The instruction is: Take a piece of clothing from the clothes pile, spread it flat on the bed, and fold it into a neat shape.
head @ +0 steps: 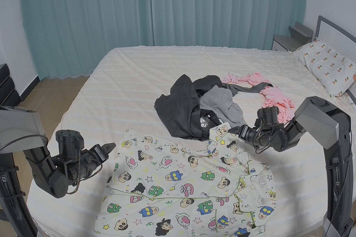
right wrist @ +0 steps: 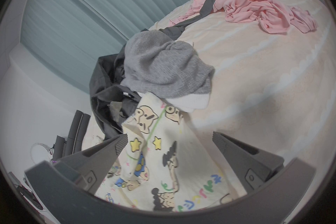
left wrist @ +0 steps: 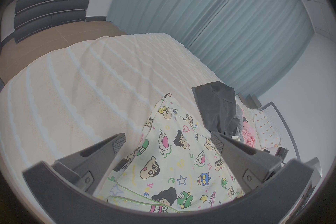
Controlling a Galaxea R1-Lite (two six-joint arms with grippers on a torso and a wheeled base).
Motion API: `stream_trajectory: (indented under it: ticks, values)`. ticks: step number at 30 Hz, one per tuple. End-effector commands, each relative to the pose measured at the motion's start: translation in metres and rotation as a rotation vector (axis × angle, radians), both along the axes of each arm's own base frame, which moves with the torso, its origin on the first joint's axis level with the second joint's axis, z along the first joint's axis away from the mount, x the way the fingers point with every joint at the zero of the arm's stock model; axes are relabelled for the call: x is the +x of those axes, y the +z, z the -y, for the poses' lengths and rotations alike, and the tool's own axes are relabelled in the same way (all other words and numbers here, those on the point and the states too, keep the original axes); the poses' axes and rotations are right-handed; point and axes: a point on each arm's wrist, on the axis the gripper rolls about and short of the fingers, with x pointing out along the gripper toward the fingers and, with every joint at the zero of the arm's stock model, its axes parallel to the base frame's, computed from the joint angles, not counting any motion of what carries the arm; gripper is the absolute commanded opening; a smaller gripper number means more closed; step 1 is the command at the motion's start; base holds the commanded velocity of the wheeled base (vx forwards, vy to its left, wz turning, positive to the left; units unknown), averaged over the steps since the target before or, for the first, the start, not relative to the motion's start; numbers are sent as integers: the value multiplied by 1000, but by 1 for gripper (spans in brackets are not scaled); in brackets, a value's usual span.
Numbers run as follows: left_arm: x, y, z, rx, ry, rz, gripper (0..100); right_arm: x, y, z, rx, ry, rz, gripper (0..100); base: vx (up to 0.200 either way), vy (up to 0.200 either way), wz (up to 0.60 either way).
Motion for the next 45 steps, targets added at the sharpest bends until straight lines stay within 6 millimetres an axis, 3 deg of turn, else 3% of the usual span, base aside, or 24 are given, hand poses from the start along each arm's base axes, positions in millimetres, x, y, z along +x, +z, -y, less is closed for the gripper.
stream_trajectory:
  ticks: [1, 7, 8, 14, 23, 43, 44, 45]
  values:
    - [0, -1, 1, -1, -2, -3, 100, 0, -19, -7, -18, 30, -32, 100, 0, 0, 0]
    - [1, -1, 2, 3, -8, -1, 100, 6, -17, -9, -33, 85, -91, 100, 0, 0, 0]
    - [0, -1, 4, 3, -13, -1, 100, 7, -16, -8, -35, 85, -87, 0, 0, 0, 0]
    - [0, -2, 6, 3, -21, -4, 100, 10, -15, -1, -31, 66, -81, 0, 0, 0, 0]
    - [3, -3, 6, 18, -3, 0, 100, 19, -10, 31, -22, -16, -51, 0, 0, 0, 0]
    - [2, -7, 7, 25, 0, -6, 100, 31, -6, 55, -55, -124, 10, 0, 0, 0, 0]
    - [1, -7, 7, 25, 0, -8, 100, 30, -6, 56, -55, -126, 12, 100, 0, 0, 0]
    - [1, -8, 8, 26, -2, -11, 100, 30, -6, 57, -55, -131, 11, 100, 0, 0, 0]
